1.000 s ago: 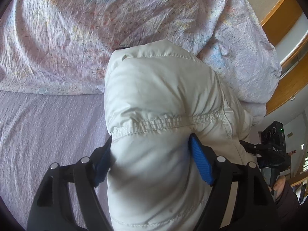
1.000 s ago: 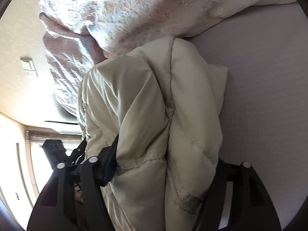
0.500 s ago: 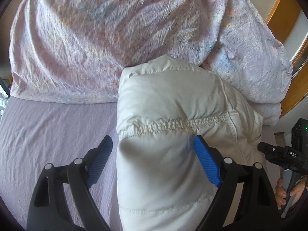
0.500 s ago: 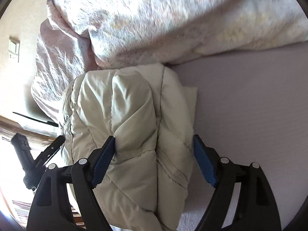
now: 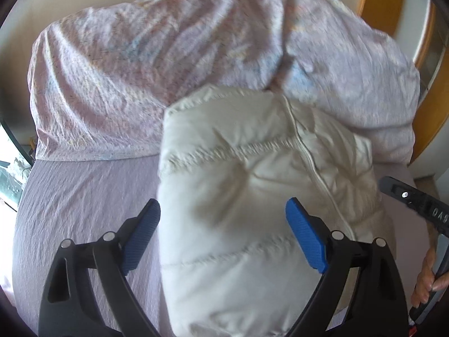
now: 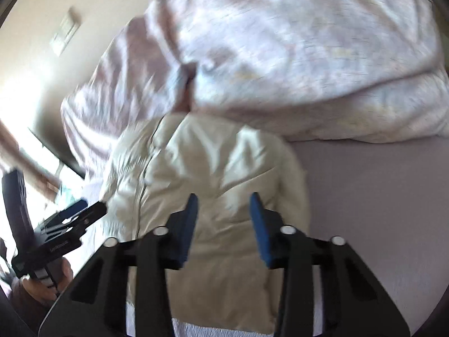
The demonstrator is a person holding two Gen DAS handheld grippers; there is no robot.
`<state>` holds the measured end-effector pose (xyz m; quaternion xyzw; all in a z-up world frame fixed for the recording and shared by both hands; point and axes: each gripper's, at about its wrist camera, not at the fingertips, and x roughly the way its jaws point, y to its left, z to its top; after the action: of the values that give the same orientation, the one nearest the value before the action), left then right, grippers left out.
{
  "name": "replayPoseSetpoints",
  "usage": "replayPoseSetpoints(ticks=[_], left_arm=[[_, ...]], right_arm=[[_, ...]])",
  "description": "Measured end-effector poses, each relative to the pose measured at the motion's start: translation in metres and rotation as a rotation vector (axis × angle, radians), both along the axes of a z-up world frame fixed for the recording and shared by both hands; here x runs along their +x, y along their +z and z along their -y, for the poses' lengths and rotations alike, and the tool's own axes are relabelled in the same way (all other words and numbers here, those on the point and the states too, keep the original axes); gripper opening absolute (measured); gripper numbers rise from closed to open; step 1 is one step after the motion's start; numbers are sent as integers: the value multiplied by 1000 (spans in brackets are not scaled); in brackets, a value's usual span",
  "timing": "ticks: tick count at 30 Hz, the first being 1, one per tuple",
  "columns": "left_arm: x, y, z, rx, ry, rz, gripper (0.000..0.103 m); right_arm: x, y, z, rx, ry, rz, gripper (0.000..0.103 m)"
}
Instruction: Fold large clothes
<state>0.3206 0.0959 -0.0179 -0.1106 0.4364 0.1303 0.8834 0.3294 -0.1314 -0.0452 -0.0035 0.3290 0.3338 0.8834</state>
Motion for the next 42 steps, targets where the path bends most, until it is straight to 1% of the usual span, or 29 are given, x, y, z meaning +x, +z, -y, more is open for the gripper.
replayPoseSetpoints(ticks=[3,7,10,12,14,16,19,22,24,25,26,28,30,32,34,37,42], left_arm=[[1,-11,8,13,-1,-19,91],[2,-25,12,2,14,-41,97],[4,-32,14,15,30,-52,100],[5,-37,12,9,51,-63,101],[7,-40,10,6,70,-69,101],[8,-42,11,24,83,-71,101],[7,-41,9,22,91,-63,101],[0,-38,6,-4,79,-39,101],[-11,-32,5,-7,67,-17,101],[-14,-29,4,0,62,-10,101],[-21,-26,4,13,55,0,101],[-32,-21,2,28,50,9,101],[-46,-18,-2,16,53,18,101],[-58,-17,-6,-6,62,16,101],[-70,-17,-10,-28,66,7,101],[-87,-17,-11,-45,78,-1,101],[-115,-12,-5,-47,65,2,101]], right_arm=[[3,-20,-11,-80,1,-21,36],[13,-42,-19,-151,7,-50,37],[20,-50,-18,-160,20,-68,37],[24,-55,-21,-158,23,-80,37],[27,-60,-24,-171,23,-74,37],[30,-62,-28,-188,15,-64,37],[33,-61,-36,-193,-10,-82,38],[33,-50,-41,-178,-27,-104,40],[23,-41,-37,-158,-49,-102,47],[16,-36,-34,-152,-57,-89,57],[8,-31,-32,-153,-72,-65,71],[-11,-23,-29,-152,-98,-14,85],[-27,-18,-26,-148,-104,6,87],[-43,-16,-21,-169,-143,25,99],[-58,-13,-18,-190,-169,42,101],[-75,-14,-11,-211,-185,43,102],[-101,-28,1,-257,-199,27,102]])
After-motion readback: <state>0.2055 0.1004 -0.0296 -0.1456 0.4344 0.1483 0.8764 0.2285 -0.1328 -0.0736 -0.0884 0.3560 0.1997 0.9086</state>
